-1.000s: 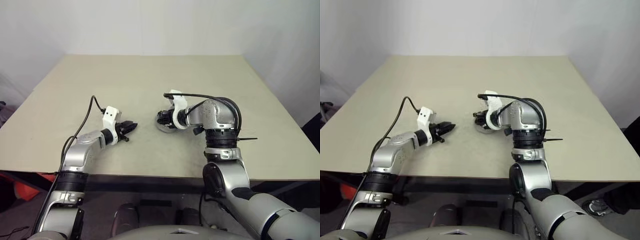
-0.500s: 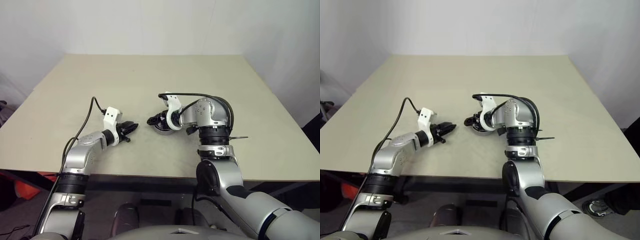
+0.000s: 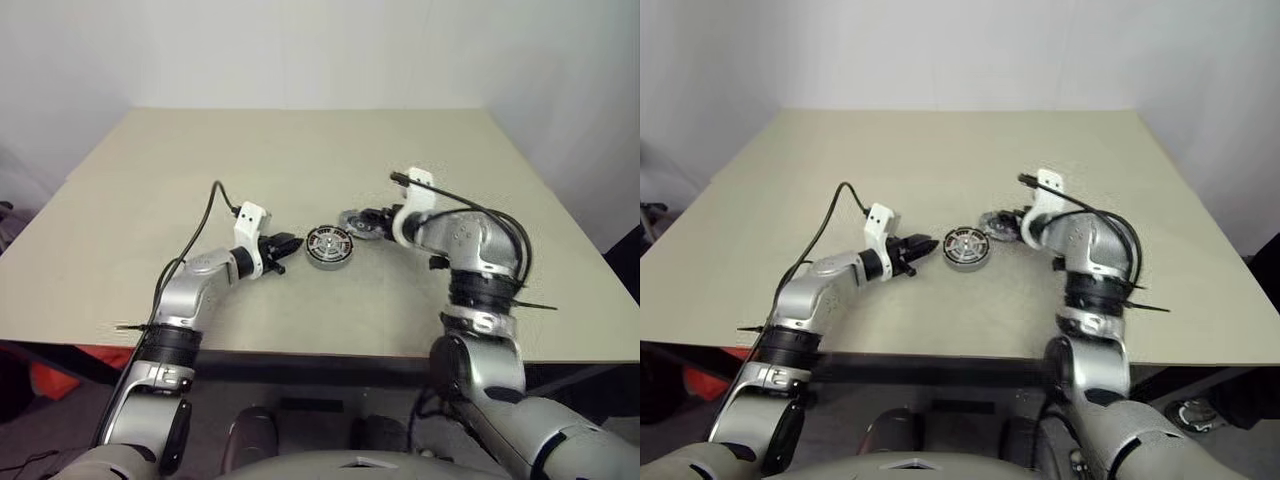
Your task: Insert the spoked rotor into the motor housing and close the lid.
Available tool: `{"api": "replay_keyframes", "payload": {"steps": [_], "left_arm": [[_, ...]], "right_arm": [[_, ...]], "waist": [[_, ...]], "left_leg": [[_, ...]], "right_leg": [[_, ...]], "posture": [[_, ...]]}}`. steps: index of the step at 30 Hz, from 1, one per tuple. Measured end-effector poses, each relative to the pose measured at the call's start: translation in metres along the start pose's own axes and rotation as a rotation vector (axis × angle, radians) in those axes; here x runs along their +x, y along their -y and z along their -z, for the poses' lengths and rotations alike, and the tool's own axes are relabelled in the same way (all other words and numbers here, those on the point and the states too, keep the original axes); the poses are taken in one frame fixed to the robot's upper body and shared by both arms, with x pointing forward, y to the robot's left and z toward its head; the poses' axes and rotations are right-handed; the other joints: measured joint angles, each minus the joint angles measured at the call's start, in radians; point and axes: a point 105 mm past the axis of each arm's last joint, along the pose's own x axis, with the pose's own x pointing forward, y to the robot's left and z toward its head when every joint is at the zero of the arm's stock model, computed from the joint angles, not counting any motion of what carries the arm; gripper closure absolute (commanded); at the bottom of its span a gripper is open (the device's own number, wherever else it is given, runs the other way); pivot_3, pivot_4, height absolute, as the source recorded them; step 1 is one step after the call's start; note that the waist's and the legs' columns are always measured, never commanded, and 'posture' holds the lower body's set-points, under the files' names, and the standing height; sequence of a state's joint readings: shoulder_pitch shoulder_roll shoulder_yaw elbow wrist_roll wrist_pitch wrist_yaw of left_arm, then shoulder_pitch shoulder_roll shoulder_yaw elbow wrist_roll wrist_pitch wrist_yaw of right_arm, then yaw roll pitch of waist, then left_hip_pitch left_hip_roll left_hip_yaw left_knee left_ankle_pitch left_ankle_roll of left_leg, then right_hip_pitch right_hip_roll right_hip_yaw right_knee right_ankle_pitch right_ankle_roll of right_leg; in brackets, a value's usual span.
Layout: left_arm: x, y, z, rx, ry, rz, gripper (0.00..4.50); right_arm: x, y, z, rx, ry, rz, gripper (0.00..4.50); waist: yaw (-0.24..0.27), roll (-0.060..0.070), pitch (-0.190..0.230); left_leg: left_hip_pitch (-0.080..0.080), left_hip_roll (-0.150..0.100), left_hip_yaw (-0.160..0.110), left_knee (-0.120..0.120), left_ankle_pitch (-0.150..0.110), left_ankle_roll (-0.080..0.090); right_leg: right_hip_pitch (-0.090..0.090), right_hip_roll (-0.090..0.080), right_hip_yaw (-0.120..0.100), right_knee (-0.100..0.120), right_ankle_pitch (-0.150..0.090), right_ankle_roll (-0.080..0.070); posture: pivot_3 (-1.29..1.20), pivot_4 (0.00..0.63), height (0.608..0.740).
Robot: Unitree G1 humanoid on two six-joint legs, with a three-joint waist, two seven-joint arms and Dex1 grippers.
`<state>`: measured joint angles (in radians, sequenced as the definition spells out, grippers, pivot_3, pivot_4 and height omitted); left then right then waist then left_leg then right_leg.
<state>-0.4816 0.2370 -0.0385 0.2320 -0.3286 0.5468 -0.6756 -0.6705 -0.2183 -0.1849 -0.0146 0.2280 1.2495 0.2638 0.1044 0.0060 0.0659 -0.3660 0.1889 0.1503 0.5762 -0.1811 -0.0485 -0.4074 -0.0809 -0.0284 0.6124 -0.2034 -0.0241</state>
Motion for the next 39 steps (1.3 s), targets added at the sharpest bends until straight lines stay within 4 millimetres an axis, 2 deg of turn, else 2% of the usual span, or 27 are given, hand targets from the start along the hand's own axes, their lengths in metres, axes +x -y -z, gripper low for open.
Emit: {"api": "replay_keyframes", "payload": {"steps": [2, 4, 7, 9, 13, 16, 19, 24, 32, 35, 39], "left_arm": [[0.0, -0.004, 0.003, -0.004, -0.014, -0.005, 3.13], [-0.001, -0.005, 0.004, -0.002, -0.02, -0.001, 3.13], [0.0, -0.008, 0.005, 0.001, -0.025, -0.002, 3.13], [-0.001, -0.008, 0.007, 0.0, -0.031, 0.0, 3.13], [0.0, -0.008, 0.006, 0.004, -0.028, 0.001, 3.13], [0.0, -0.006, 0.006, 0.007, -0.023, 0.004, 3.13], [-0.001, -0.006, 0.008, 0.002, -0.023, -0.001, 3.13], [-0.004, -0.003, 0.012, 0.0, -0.017, -0.015, 3.13], [-0.006, -0.002, 0.015, -0.006, -0.02, -0.028, 3.13], [-0.007, -0.004, 0.015, -0.004, -0.021, -0.035, 3.13], [-0.009, -0.007, 0.013, 0.0, -0.018, -0.044, 3.13]], "right_arm": [[-0.015, -0.009, -0.004, -0.224, 0.041, -0.07, 1.48], [-0.031, -0.028, -0.005, -0.508, 0.064, -0.184, 1.48], [-0.044, -0.052, 0.008, -0.938, 0.039, -0.368, 1.48], [-0.045, -0.057, 0.019, -1.088, 0.003, -0.45, 1.48], [-0.038, -0.062, 0.031, -1.275, -0.044, -0.574, 1.48], [-0.028, -0.061, 0.037, -1.338, -0.068, -0.631, 1.48], [-0.014, -0.06, 0.047, -1.314, -0.101, -0.685, 1.48], [0.008, -0.047, 0.049, -1.321, -0.144, -0.667, 1.48], [0.022, -0.049, 0.041, -1.349, -0.14, -0.669, 1.48], [0.023, -0.049, 0.046, -1.352, -0.159, -0.689, 1.48], [0.023, -0.05, 0.046, -1.343, -0.157, -0.701, 2.44]], "waist": [[-0.004, 0.0, 0.0], [-0.005, 0.0, 0.0], [-0.002, 0.0, 0.0], [-0.002, 0.0, 0.0], [-0.005, 0.0, 0.0], [-0.007, -0.001, 0.0], [-0.008, -0.001, 0.0], [-0.01, -0.001, 0.0], [-0.01, -0.001, 0.0], [-0.011, -0.001, 0.0], [-0.011, -0.001, 0.0]], "left_leg": [[0.0, 0.0, 0.0, 0.0, -0.001, 0.001], [0.001, 0.001, 0.0, 0.0, -0.001, 0.002], [0.002, 0.003, 0.0, 0.0, -0.002, 0.003], [0.003, 0.003, 0.0, 0.002, -0.002, 0.003], [0.002, 0.003, 0.0, 0.006, -0.002, 0.004], [0.002, 0.003, 0.001, 0.007, -0.004, 0.008], [0.0, 0.003, 0.001, 0.008, -0.005, 0.012], [-0.005, 0.005, 0.001, 0.018, -0.01, 0.02], [-0.005, 0.005, 0.001, 0.022, -0.011, 0.022], [-0.004, 0.006, 0.001, 0.022, -0.011, 0.022], [-0.003, 0.006, 0.001, 0.022, -0.01, 0.021]], "right_leg": [[0.0, 0.001, 0.0, -0.001, 0.001, 0.002], [0.001, 0.002, 0.0, -0.002, 0.001, 0.002], [0.004, 0.003, 0.0, -0.003, -0.003, 0.001], [0.005, 0.003, 0.0, -0.003, -0.004, 0.003], [0.005, 0.002, 0.001, -0.002, 0.001, -0.005], [0.005, 0.002, 0.0, -0.001, 0.002, -0.007], [0.004, 0.002, 0.0, -0.001, 0.003, -0.007], [0.002, 0.003, 0.0, 0.0, 0.003, -0.008], [0.003, 0.002, 0.0, 0.003, 0.003, -0.008], [0.003, 0.002, 0.0, 0.004, 0.003, -0.008], [0.003, 0.002, 0.0, 0.005, 0.003, -0.008]], "posture": [[0.0, 0.0, 0.74], [0.0, 0.0, 0.74], [0.0, 0.0, 0.74], [0.0, 0.0, 0.74], [0.0, 0.0, 0.74], [0.0, 0.0, 0.74], [0.0, 0.0, 0.74], [0.0, 0.0, 0.74], [0.0, 0.0, 0.74], [0.0, 0.0, 0.74], [0.0, 0.0, 0.74]]}}
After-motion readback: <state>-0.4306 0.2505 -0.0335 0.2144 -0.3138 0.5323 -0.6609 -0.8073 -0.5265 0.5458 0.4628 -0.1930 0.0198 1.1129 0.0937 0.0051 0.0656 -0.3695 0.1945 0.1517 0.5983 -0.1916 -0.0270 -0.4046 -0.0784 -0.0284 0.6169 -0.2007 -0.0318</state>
